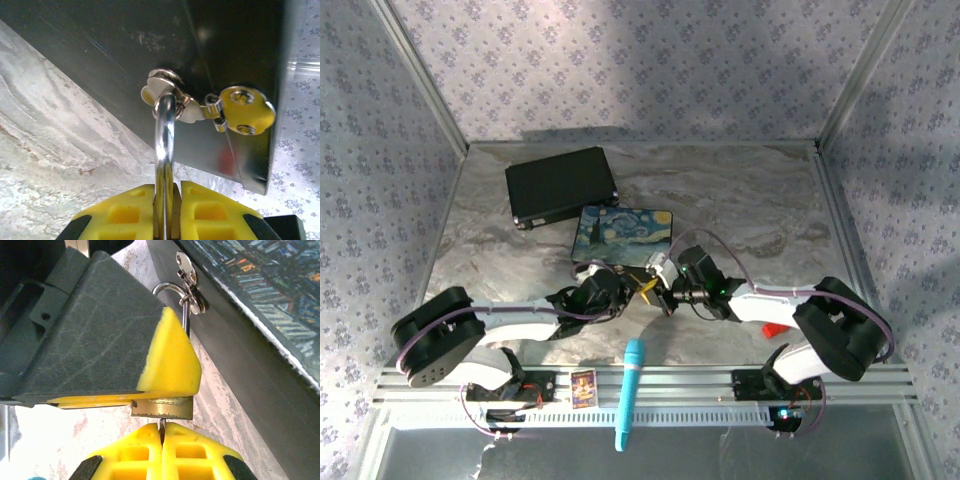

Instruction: Unlock the padlock with the key

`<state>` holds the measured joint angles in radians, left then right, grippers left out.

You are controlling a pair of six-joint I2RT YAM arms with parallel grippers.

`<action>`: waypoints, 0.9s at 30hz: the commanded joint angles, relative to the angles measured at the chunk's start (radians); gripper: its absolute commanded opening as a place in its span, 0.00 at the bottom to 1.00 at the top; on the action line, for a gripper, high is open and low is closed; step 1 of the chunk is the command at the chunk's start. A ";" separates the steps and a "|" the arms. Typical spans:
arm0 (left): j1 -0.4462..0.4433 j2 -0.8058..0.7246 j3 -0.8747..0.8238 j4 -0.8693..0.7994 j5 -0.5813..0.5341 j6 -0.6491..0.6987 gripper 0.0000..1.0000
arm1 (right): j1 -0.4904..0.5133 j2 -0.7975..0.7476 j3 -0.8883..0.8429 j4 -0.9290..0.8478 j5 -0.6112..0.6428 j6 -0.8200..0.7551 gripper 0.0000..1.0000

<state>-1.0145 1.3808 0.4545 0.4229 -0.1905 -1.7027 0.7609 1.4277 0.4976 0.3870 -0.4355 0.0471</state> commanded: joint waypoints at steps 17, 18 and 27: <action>-0.011 -0.007 -0.016 0.072 0.013 0.010 0.00 | -0.038 -0.015 -0.055 0.036 0.152 0.145 0.17; -0.012 -0.004 -0.016 0.076 0.015 0.011 0.00 | -0.038 -0.013 -0.060 0.054 0.141 0.153 0.16; -0.021 0.017 -0.014 0.108 0.020 0.003 0.00 | -0.078 0.004 -0.059 0.084 0.152 0.272 0.13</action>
<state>-1.0153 1.4033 0.4477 0.4953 -0.1928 -1.7042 0.7311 1.4158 0.4446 0.4839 -0.4339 0.2592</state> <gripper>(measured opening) 0.129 0.124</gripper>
